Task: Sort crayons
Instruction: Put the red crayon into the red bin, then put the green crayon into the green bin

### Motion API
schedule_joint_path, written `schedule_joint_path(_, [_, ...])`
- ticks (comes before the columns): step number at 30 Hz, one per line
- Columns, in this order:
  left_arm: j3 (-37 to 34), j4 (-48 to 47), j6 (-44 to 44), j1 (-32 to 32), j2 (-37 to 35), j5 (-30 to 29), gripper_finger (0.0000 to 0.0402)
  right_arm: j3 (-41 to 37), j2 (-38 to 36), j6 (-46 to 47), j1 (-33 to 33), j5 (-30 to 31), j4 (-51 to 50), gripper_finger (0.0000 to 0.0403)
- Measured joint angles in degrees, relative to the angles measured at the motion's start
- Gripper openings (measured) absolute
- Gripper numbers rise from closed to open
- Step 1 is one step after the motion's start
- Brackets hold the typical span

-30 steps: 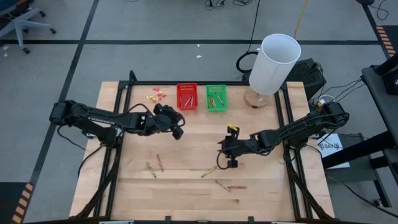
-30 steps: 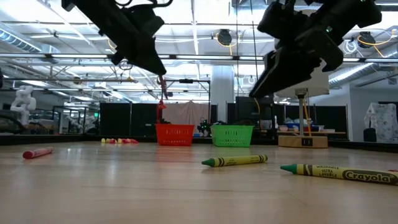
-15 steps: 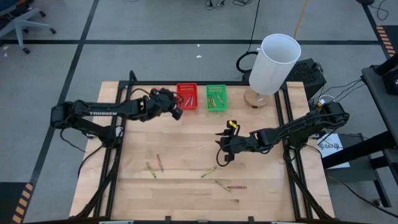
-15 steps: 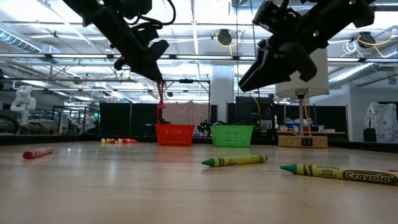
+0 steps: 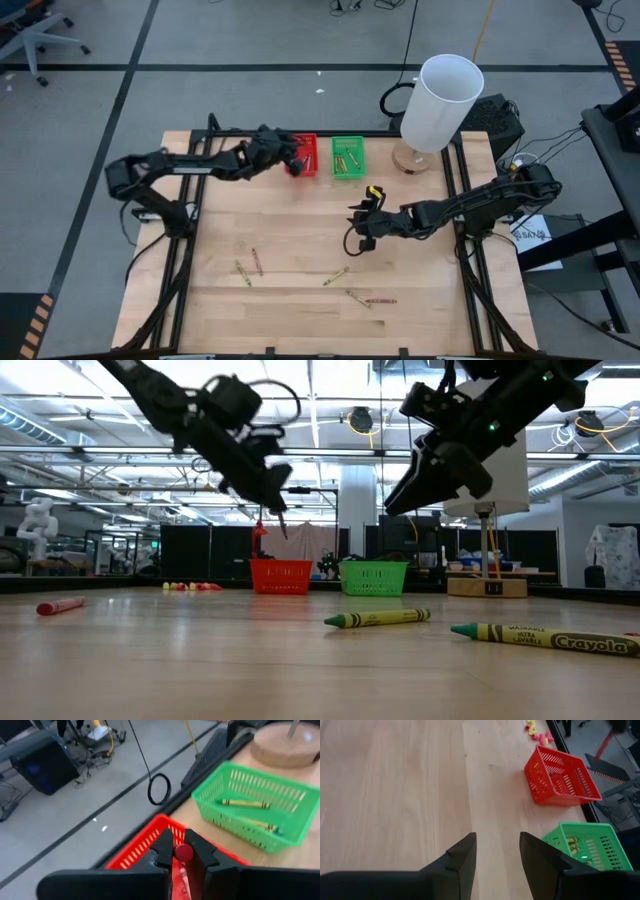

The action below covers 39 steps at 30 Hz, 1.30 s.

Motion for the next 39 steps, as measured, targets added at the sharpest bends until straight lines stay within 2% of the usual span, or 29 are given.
schedule_joint_path(9, [0.00,7.37,-0.36,0.29,10.15,-2.65,0.0021,0.00,0.00,0.36,0.00,-0.17,-2.00,0.0137])
schedule_joint_path(14, [0.00,7.58,-3.43,0.30,11.05,-2.75,0.0021,0.00,0.00,1.53,0.00,-0.17,-3.07,0.0137])
schedule_joint_path(23, [0.00,7.25,-2.83,0.50,11.07,-2.85,0.0023,0.00,0.00,0.83,0.00,-0.19,-2.92,0.0137])
schedule_joint_path(26, [0.00,7.14,-3.02,0.50,11.07,-2.85,0.0042,0.00,0.00,0.38,0.04,-0.19,-3.00,0.0137])
schedule_joint_path(34, [0.00,6.86,-3.07,0.30,11.07,-2.83,0.0123,0.00,0.00,0.04,0.07,-0.41,-3.91,0.0137])
schedule_joint_path(39, [0.00,4.90,-5.73,-0.92,10.33,-2.60,0.0142,0.00,0.00,2.28,0.07,-0.48,-7.25,0.0137])
